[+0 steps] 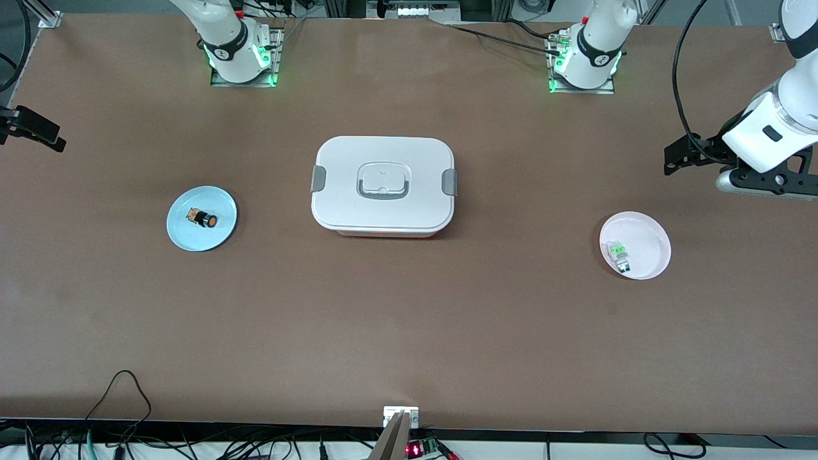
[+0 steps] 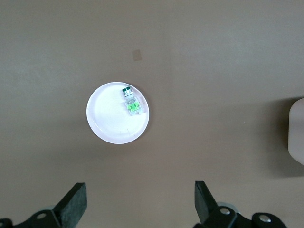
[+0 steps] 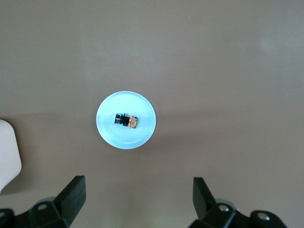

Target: Transfer orange switch to right arm and place

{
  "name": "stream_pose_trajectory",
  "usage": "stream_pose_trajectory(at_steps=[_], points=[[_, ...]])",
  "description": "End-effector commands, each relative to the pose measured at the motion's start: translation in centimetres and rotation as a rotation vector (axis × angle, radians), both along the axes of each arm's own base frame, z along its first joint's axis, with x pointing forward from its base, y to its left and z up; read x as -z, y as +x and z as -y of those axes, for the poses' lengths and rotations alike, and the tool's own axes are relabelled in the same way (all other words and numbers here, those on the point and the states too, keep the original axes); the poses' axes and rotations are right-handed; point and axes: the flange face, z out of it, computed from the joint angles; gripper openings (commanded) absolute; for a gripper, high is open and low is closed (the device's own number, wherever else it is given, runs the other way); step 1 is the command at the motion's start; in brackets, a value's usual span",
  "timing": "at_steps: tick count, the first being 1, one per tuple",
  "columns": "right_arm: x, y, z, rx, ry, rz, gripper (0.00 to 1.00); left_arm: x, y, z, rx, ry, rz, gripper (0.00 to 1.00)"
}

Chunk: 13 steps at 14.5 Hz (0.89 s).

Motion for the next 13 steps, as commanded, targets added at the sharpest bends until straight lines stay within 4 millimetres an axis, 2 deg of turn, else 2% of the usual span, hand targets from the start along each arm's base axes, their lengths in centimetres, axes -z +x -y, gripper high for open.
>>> stream_pose_trajectory(at_steps=[1, 13], points=[[-1.12, -0.68, -0.26, -0.006, 0.014, 0.011, 1.00, -0.65, 0.17, -0.05, 0.001, 0.043, -0.001, 1.00], [-1.44, -1.04, -0.82, -0.014, 0.012, -0.020, 1.00, -0.74, 0.14, -0.14, 0.004, 0.043, 0.000, 1.00]])
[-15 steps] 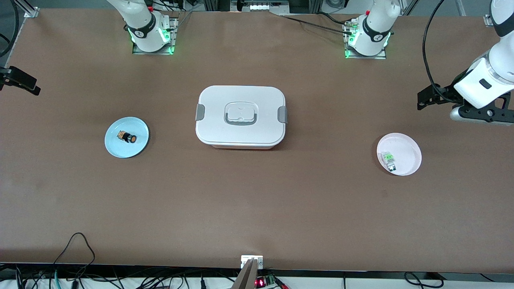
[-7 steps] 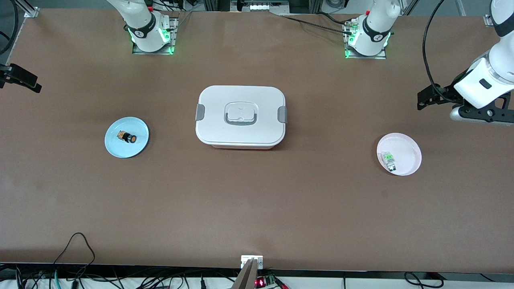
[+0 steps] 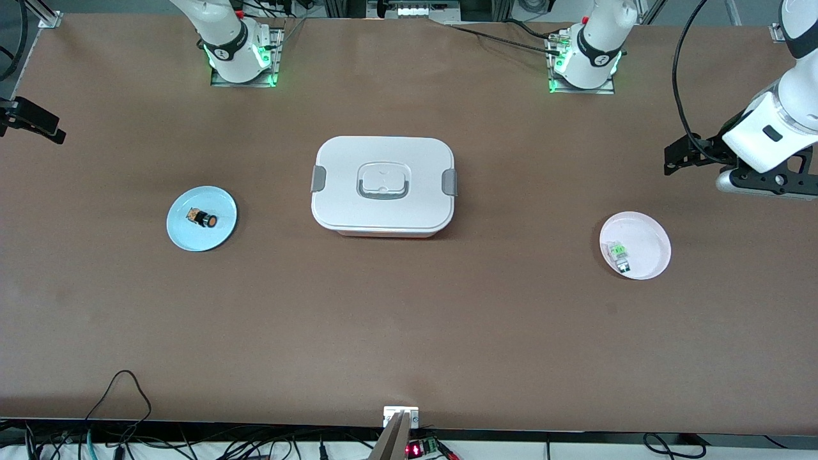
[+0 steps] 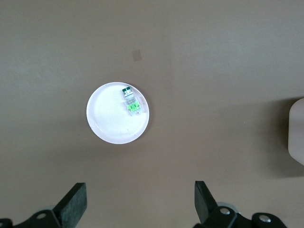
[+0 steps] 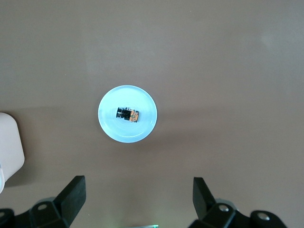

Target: Transfer orange switch to right arm and place

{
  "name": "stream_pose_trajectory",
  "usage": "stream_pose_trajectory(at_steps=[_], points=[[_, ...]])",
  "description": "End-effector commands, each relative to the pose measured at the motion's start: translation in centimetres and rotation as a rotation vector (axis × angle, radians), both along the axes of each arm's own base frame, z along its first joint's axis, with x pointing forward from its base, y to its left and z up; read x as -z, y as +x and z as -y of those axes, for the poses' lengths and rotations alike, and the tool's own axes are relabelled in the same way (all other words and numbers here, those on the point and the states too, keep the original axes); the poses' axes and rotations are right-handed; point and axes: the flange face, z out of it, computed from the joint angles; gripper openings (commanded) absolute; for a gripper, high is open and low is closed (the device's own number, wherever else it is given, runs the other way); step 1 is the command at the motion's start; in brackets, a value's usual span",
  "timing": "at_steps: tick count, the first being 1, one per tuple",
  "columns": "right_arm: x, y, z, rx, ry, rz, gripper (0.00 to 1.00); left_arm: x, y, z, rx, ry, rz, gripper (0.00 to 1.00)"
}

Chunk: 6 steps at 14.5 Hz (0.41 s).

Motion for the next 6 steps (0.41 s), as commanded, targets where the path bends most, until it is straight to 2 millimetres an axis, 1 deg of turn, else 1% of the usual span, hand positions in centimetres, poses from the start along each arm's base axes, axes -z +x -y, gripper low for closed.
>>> stream_pose_trajectory(at_steps=[1, 6], points=[[-0.66, -0.34, -0.29, -0.008, 0.011, -0.002, 1.00, -0.72, 0.14, -0.14, 0.004, 0.043, 0.000, 1.00], [-0.81, -0.38, -0.33, -0.002, 0.013, 0.002, 1.00, -0.72, 0.14, -0.23, 0.003, 0.043, -0.001, 1.00]])
